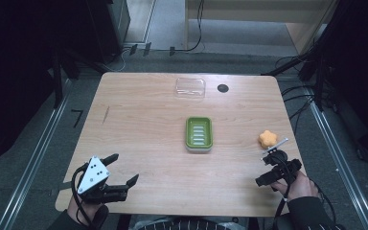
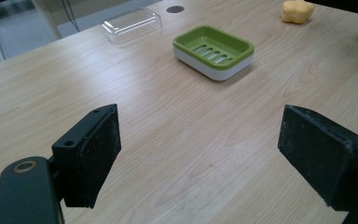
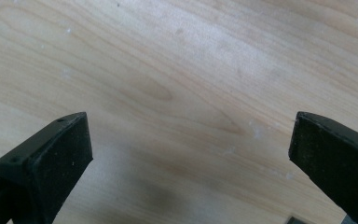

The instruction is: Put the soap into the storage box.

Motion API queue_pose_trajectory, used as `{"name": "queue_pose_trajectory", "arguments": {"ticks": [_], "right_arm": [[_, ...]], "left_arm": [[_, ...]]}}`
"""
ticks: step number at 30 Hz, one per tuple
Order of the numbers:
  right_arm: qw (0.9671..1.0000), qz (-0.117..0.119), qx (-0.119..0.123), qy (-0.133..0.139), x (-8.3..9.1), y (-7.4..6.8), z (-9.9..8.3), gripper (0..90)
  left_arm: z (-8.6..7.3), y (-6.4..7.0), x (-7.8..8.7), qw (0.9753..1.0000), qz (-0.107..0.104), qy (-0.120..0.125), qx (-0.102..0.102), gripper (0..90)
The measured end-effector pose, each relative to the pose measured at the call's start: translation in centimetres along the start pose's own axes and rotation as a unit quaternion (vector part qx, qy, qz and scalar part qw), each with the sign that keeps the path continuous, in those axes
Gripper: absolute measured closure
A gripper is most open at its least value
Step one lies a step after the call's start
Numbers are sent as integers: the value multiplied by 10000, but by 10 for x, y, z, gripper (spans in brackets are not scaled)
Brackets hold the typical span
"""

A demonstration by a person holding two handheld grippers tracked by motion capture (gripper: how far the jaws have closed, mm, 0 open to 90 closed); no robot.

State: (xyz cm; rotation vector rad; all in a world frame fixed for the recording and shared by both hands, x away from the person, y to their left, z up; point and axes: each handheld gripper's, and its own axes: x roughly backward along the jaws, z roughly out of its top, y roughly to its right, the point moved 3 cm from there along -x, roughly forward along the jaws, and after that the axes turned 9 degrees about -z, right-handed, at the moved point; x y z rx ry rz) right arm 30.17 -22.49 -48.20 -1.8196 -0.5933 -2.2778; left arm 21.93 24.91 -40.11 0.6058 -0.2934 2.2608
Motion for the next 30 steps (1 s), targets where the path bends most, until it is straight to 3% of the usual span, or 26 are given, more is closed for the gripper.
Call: {"name": "queue_pose_trajectory", "arguments": {"ticks": [30], "right_arm": [[9997,-171,-189,13,-5,10,39,0]], "left_arm": [[1,0,-3,10000,-48,-29,-40,136]]}}
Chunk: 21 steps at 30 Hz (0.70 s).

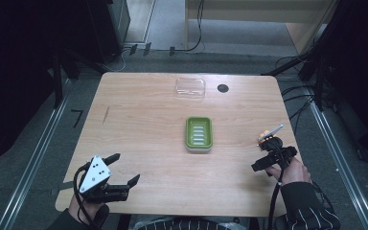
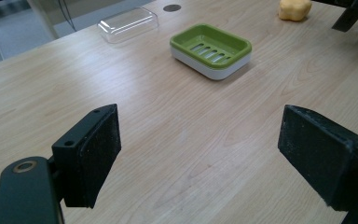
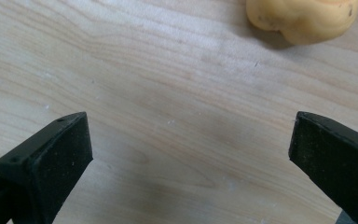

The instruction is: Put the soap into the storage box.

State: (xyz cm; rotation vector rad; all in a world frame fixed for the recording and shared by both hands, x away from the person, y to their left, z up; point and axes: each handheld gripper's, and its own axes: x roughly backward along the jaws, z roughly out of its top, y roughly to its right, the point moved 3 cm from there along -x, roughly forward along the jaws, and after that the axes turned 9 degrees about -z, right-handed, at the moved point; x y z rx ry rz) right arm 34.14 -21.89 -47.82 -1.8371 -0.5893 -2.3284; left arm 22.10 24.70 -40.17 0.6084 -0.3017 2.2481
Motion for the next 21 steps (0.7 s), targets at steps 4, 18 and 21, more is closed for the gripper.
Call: {"name": "queue_pose_trajectory", "arguments": {"ticks": [4,18,21], "right_arm": [[10000,-9,9,35,0,2,5,0],[9998,28,-198,92,-3,19,25,0],[9997,35,-204,97,-4,22,30,0]], "left_arm": [[0,0,-1,10000,-17,-29,-21,136],[0,0,0,10000,-20,-4,-3,136],[0,0,0,10000,-23,0,-7,136]]}}
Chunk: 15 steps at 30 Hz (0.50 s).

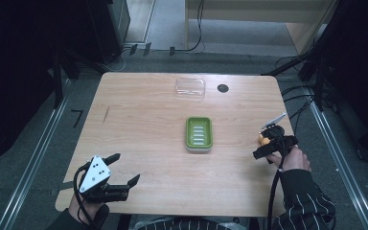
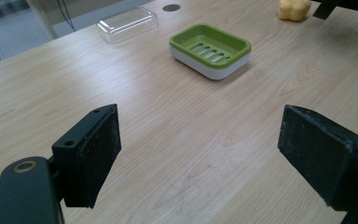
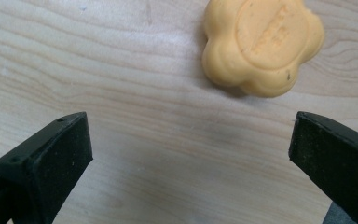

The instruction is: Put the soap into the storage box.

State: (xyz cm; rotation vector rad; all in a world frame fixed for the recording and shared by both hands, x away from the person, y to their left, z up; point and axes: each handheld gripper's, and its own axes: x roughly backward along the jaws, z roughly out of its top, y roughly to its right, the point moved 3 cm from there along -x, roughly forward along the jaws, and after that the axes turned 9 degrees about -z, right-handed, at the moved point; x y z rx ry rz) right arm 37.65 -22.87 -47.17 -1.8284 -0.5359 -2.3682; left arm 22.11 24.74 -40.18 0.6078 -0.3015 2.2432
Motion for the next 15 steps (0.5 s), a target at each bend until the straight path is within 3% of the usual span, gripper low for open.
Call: {"name": "queue_pose_trajectory", "arguments": {"ticks": [15], "right_arm": [[9998,121,-148,1,-10,18,20,0]], "left_arm": [[0,0,0,10000,-11,-14,4,136]]}}
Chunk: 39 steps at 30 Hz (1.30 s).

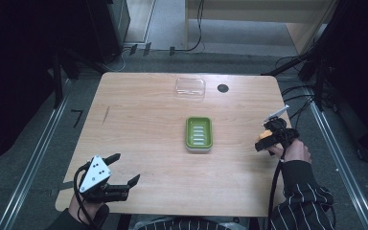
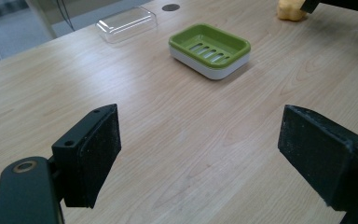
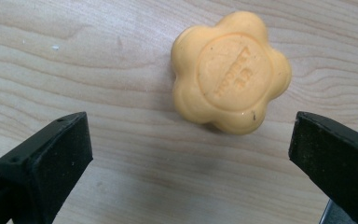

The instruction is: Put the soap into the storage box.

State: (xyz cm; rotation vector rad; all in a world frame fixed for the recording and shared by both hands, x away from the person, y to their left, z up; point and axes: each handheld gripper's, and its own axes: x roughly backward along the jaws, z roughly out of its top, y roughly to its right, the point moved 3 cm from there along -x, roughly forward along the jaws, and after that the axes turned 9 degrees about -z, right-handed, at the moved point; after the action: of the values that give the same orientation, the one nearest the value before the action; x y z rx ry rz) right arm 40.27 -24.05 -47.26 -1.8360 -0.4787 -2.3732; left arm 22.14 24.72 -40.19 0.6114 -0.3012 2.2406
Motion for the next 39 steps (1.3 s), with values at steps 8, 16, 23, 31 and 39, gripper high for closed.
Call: {"name": "queue_pose_trajectory", "arguments": {"ticks": [8,16,23,31,39], "right_arm": [[10000,63,3,-62,-5,8,10,0],[9996,25,112,-275,-15,11,18,0],[9991,155,108,-374,-20,15,27,0],[9974,152,259,-660,-34,16,34,0],[9966,290,250,-729,-39,16,40,27]], "left_arm": [[0,0,0,10000,-8,-4,2,136],[0,0,-1,10000,-6,-2,13,136],[0,0,0,10000,-10,-5,4,136],[0,0,0,10000,-8,-4,18,136],[0,0,0,10000,-3,-2,16,136]]}}
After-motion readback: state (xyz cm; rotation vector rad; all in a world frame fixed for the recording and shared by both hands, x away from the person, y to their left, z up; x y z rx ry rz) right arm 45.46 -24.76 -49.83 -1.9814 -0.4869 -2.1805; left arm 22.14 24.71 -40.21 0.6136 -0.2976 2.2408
